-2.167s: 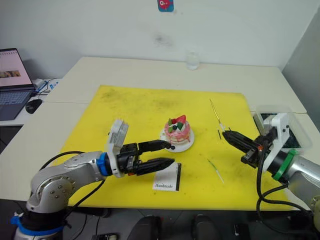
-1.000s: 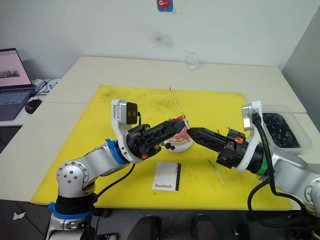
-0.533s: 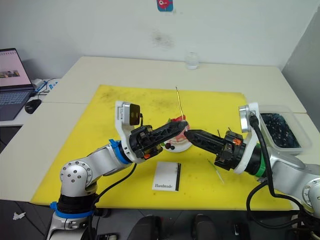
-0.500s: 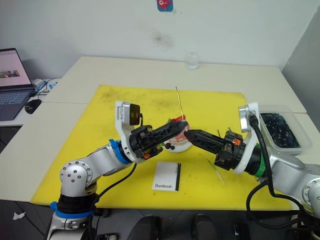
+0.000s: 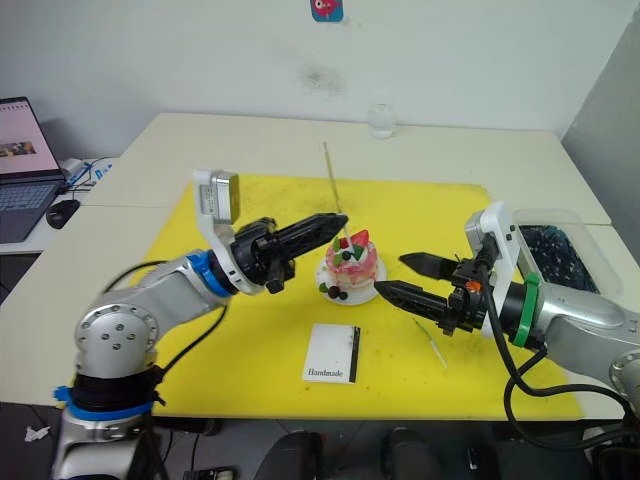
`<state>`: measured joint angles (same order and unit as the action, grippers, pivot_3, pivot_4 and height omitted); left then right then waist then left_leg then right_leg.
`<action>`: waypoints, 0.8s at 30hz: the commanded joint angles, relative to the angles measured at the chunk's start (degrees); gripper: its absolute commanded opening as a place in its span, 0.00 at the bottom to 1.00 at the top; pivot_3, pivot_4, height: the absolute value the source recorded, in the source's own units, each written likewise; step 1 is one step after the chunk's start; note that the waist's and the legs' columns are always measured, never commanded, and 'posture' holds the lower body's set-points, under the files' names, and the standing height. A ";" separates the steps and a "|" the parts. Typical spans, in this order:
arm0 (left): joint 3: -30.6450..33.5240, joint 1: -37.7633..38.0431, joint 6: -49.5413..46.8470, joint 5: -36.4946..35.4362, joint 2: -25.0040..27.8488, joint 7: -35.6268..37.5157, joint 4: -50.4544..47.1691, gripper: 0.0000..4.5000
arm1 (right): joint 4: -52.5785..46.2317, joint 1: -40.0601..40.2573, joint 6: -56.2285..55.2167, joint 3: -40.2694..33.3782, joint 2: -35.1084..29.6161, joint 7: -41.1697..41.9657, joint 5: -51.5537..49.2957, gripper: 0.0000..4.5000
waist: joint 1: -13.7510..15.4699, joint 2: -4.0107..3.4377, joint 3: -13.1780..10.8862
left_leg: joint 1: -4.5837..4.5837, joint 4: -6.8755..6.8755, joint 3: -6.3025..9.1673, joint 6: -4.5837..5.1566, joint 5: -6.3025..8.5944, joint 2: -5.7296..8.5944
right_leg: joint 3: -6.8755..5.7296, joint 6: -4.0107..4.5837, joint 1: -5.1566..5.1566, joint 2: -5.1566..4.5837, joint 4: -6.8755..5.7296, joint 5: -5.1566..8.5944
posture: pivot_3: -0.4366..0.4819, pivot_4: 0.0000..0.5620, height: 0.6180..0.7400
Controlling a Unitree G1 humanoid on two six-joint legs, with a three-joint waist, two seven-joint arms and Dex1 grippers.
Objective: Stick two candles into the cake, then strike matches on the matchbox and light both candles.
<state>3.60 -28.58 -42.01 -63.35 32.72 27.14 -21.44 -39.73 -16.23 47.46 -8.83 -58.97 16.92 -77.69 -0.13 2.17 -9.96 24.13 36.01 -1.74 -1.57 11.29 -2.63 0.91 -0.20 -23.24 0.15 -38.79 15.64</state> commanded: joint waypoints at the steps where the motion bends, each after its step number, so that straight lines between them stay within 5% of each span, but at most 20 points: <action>1: -0.18 -0.62 7.50 10.18 0.33 3.96 1.69 0.00 | -1.29 -1.59 -1.52 1.07 -0.06 4.18 6.98 0.99 | 0.03 0.00 0.00 | 0.01 -0.01 0.00 0.00 0.00 -0.04 | 0.01 0.00 0.01 -0.01 0.03 0.00 | 0.48 0.27 1.00; 8: -3.38 3.04 19.23 24.87 -2.56 9.75 7.15 0.00 | -1.98 -2.23 -2.83 5.93 4.13 6.74 18.16 0.99 | -0.01 0.00 0.00 | 0.20 -0.01 -0.03 0.02 0.01 -0.07 | 0.01 -0.06 -0.03 -0.15 0.22 -0.03 | 0.48 0.27 1.00; 24: -4.99 3.28 27.81 34.17 -9.96 16.92 17.65 0.00 | -4.64 -2.82 0.50 7.96 10.05 6.22 24.12 0.99 | 0.00 0.03 -0.02 | 0.25 0.02 0.02 0.02 0.01 -0.08 | -0.06 -0.08 -0.08 -0.15 0.16 -0.04 | 0.48 0.27 1.00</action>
<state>-1.40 -24.31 -16.07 -29.89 23.14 43.37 -3.27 -42.55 -17.85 47.89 0.05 -48.95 23.46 -53.52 -0.12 2.19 -9.98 24.38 36.03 -1.73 -1.55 11.30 -2.70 0.84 -0.29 -23.32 0.00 -38.63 15.60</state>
